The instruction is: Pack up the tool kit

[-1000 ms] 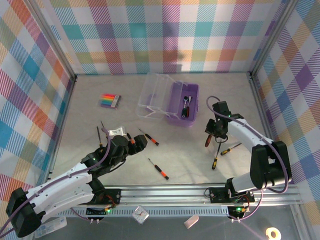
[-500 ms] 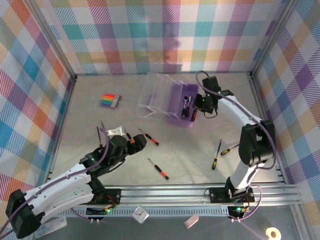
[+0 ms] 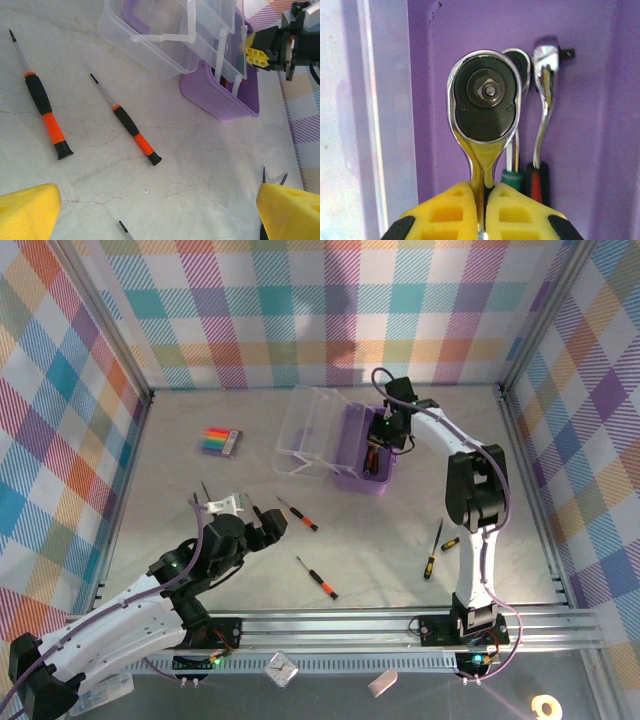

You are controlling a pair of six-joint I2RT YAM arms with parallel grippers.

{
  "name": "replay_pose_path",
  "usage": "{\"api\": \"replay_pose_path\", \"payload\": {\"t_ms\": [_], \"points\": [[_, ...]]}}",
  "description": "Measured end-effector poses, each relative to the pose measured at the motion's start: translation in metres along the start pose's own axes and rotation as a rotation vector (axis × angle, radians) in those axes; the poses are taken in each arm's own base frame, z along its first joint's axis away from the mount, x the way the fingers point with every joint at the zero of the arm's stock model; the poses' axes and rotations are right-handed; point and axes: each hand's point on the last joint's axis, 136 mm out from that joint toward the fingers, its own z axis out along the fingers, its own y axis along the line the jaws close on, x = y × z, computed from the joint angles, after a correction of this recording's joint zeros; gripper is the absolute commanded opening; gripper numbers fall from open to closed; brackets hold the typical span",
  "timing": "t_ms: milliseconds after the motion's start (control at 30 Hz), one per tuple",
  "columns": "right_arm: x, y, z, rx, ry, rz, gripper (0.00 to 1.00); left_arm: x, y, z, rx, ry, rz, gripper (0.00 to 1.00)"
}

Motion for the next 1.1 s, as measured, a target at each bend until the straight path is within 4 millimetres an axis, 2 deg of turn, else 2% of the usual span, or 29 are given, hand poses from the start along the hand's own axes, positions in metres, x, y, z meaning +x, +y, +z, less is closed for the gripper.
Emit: {"api": "replay_pose_path", "payload": {"t_ms": [133,267,433,667,800,900,967,1100], "points": [[-0.001,0.001,0.023,-0.014,0.037,0.006,0.10,0.002,0.002,0.002,-0.011,0.006,0.004,1.00],[0.009,-0.002,0.039,-0.007,0.087,0.012,0.11,0.003,0.003,0.003,-0.018,0.010,0.006,1.00],[0.009,0.004,0.041,-0.020,0.102,0.010,0.17,0.003,0.004,0.004,-0.023,0.011,0.008,1.00],[0.012,0.002,0.040,-0.015,0.117,0.010,0.28,0.004,0.007,0.006,-0.039,0.014,0.013,1.00],[0.013,0.002,0.039,-0.010,0.124,0.003,0.29,0.005,0.007,0.006,-0.040,0.016,0.017,1.00],[0.012,0.003,0.031,-0.003,0.115,-0.003,0.29,0.004,0.006,0.006,-0.038,0.015,0.018,1.00],[0.009,0.006,0.019,-0.006,0.095,-0.008,0.29,0.004,0.006,0.006,-0.038,0.015,0.020,1.00],[0.000,0.025,-0.025,-0.048,0.017,-0.034,0.30,0.002,0.006,0.005,-0.046,0.012,0.022,1.00]]}}
